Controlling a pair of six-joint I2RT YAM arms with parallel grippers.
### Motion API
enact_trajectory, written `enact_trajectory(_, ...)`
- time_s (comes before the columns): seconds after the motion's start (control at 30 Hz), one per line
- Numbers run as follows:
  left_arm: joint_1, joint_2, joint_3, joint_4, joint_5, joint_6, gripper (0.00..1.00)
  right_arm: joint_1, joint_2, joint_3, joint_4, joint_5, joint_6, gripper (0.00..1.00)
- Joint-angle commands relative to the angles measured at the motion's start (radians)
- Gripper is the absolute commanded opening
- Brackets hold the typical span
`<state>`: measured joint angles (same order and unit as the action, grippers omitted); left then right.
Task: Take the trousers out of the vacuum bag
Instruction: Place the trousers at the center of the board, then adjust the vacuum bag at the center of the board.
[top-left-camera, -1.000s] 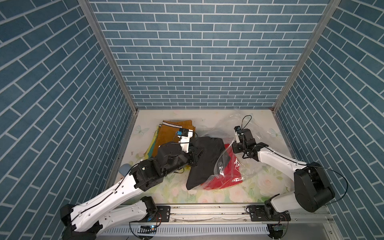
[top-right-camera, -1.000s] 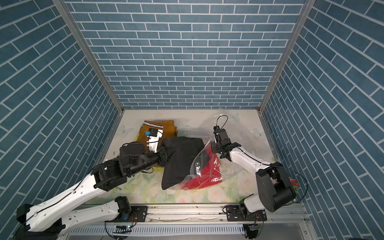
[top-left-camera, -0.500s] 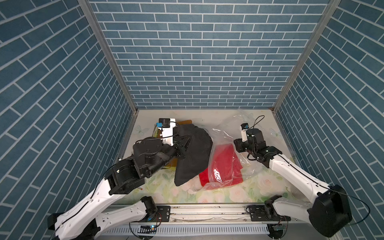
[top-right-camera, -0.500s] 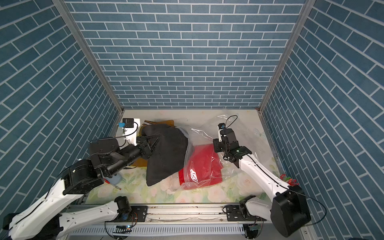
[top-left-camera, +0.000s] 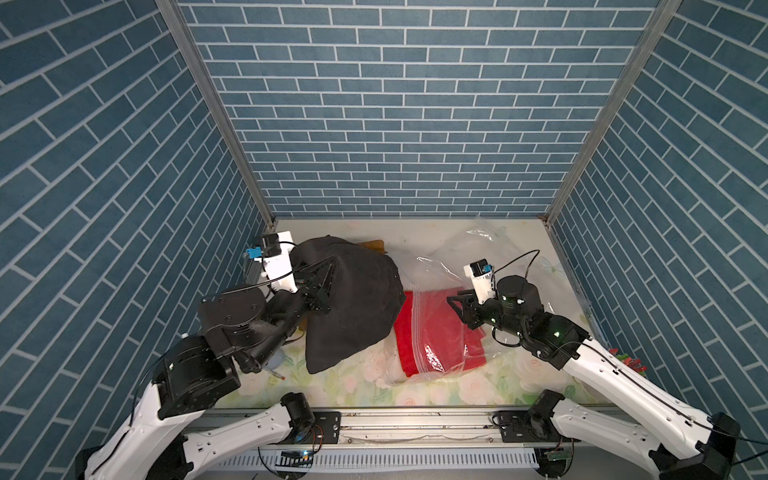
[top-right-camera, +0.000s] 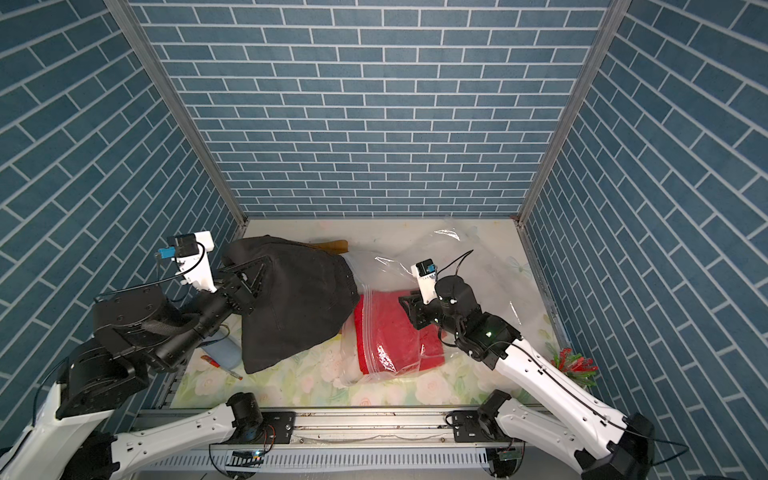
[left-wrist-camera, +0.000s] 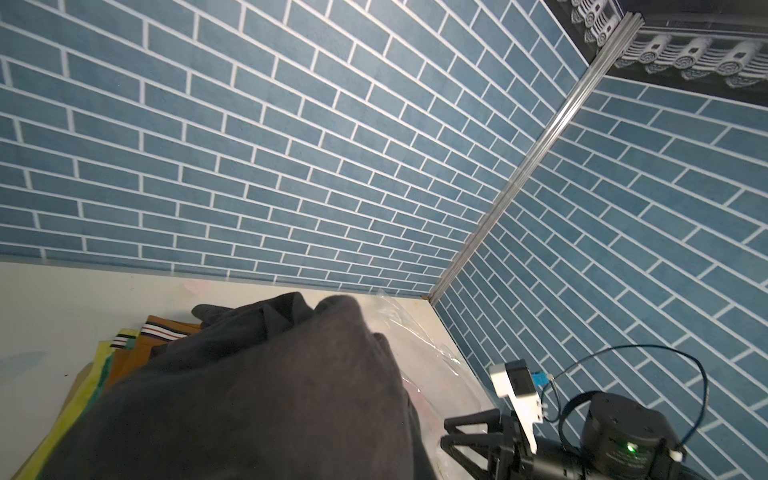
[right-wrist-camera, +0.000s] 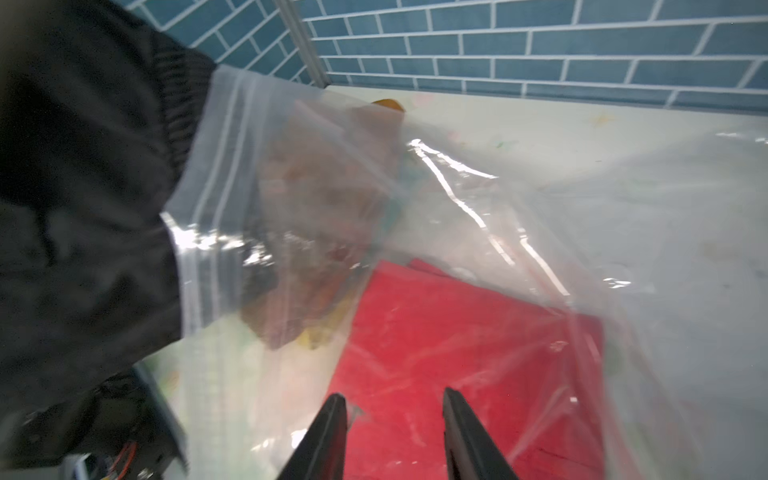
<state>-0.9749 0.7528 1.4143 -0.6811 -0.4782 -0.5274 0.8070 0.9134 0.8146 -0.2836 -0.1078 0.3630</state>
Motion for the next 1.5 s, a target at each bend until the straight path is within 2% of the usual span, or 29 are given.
enact_trajectory(0.0, -0.001, -0.026, 0.049, 0.084, -0.097, 0.027, 0.0, 0.044, -0.012, -0.076, 0.081, -0.181, 0.06, 0.32)
enact_trajectory(0.07, -0.001, -0.033, 0.046, 0.084, -0.111, 0.027, 0.0, 0.087, 0.007, -0.126, 0.147, -0.271, 0.076, 0.26)
enact_trajectory(0.2, 0.0, -0.035, 0.043, 0.08, -0.127, 0.027, 0.0, 0.206, 0.065, -0.184, 0.243, -0.278, 0.11, 0.16)
enact_trajectory(0.37, 0.0, -0.031, 0.038, 0.084, -0.146, 0.029, 0.0, 0.308, 0.202, -0.233, 0.327, -0.161, 0.195, 0.06)
enact_trajectory(0.53, 0.0, -0.023, 0.03, 0.093, -0.147, 0.027, 0.0, 0.318, 0.308, -0.28, 0.365, -0.048, 0.288, 0.02)
enact_trajectory(0.77, 0.0, -0.018, -0.006, 0.134, -0.129, 0.024, 0.0, 0.312, 0.425, -0.282, 0.277, 0.129, 0.29, 0.0)
enact_trajectory(1.0, -0.001, -0.016, -0.064, 0.18, -0.106, 0.007, 0.0, 0.211, 0.48, -0.298, 0.225, 0.186, 0.228, 0.0)
enact_trajectory(1.2, 0.0, -0.018, -0.069, 0.195, -0.101, 0.006, 0.0, 0.055, 0.501, -0.288, 0.156, 0.23, 0.151, 0.0)
enact_trajectory(1.33, 0.001, -0.018, -0.079, 0.205, -0.099, 0.005, 0.0, -0.042, 0.558, -0.233, 0.103, 0.309, 0.096, 0.0)
enact_trajectory(1.47, -0.001, -0.01, -0.103, 0.222, -0.113, 0.0, 0.0, -0.16, 0.616, -0.169, 0.101, 0.336, 0.051, 0.0)
